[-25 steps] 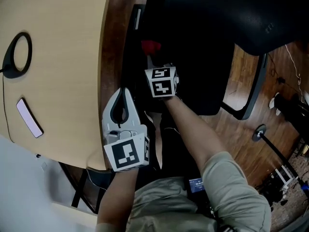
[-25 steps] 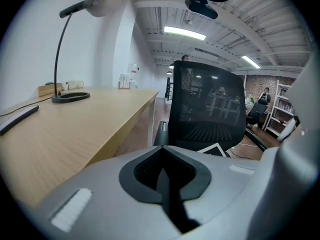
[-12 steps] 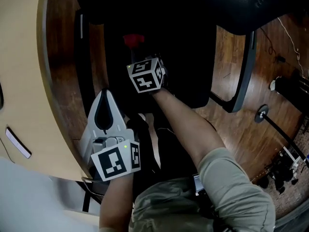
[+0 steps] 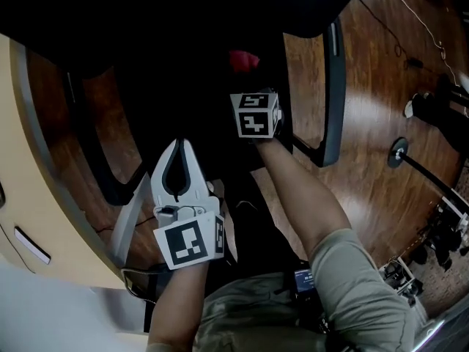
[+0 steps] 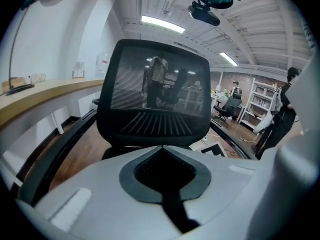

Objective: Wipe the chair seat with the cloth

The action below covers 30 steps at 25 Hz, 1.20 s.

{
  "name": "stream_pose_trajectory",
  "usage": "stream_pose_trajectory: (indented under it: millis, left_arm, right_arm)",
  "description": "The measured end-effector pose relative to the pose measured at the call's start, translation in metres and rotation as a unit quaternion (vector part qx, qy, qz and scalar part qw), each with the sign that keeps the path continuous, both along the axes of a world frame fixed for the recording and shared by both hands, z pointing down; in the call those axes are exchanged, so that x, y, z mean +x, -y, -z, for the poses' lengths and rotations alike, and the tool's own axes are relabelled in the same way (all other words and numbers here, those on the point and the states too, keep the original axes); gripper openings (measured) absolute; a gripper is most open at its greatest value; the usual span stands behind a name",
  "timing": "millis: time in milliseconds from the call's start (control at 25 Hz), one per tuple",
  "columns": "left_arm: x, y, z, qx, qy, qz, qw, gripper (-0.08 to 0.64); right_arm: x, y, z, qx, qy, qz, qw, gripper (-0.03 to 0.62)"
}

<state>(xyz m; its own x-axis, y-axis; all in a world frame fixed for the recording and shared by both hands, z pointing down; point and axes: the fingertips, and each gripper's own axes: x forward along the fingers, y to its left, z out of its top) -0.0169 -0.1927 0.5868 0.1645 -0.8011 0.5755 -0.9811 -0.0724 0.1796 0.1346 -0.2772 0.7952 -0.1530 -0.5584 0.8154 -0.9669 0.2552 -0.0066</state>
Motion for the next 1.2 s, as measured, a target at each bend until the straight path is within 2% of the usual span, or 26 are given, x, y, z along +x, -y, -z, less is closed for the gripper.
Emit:
stream_pose_trajectory:
  millis: [160,280,400,640,760,840,1000,1120,1200]
  left_arm:
    - [0.030,0.003,-0.004,-0.002,-0.007,-0.034,0.9994,0.006]
    - [0.041,0.002,-0.006,-0.003,-0.009,-0.054,0.9985,0.006]
    - [0.039,0.001,-0.012,-0.008,-0.007,-0.058,0.9982,0.006]
    - [0.018,-0.009,-0.022,-0.019,-0.012,-0.032,0.9992,0.006]
    - [-0.008,-0.017,-0.015,-0.017,-0.015,-0.008,0.9997,0.006]
    - [-0.033,-0.022,-0.007,-0.012,-0.012,0.011,0.9998,0.006]
    - [-0.087,-0.036,0.010,0.004,0.004,0.053,0.9986,0.006]
    - [-0.127,-0.053,0.017,0.012,0.012,0.083,0.9964,0.006]
    - [-0.149,-0.067,0.019,0.014,0.012,0.097,0.9951,0.006]
  right_arm:
    - [0.067,-0.009,-0.003,-0.008,-0.024,-0.076,0.997,0.078]
    - [0.102,-0.019,-0.009,-0.019,-0.032,-0.126,0.991,0.078]
    - [0.110,-0.025,-0.015,-0.025,-0.033,-0.143,0.989,0.078]
    - [0.098,-0.021,-0.011,-0.011,-0.038,-0.131,0.991,0.078]
    - [0.063,-0.021,0.005,0.003,-0.024,-0.114,0.993,0.078]
    - [0.021,-0.023,0.015,0.011,-0.002,-0.089,0.996,0.078]
    - [-0.092,-0.043,0.035,0.021,0.056,0.006,0.998,0.078]
    - [-0.173,-0.073,0.041,0.013,0.092,0.082,0.992,0.077]
    - [-0.215,-0.097,0.039,0.002,0.099,0.127,0.987,0.077]
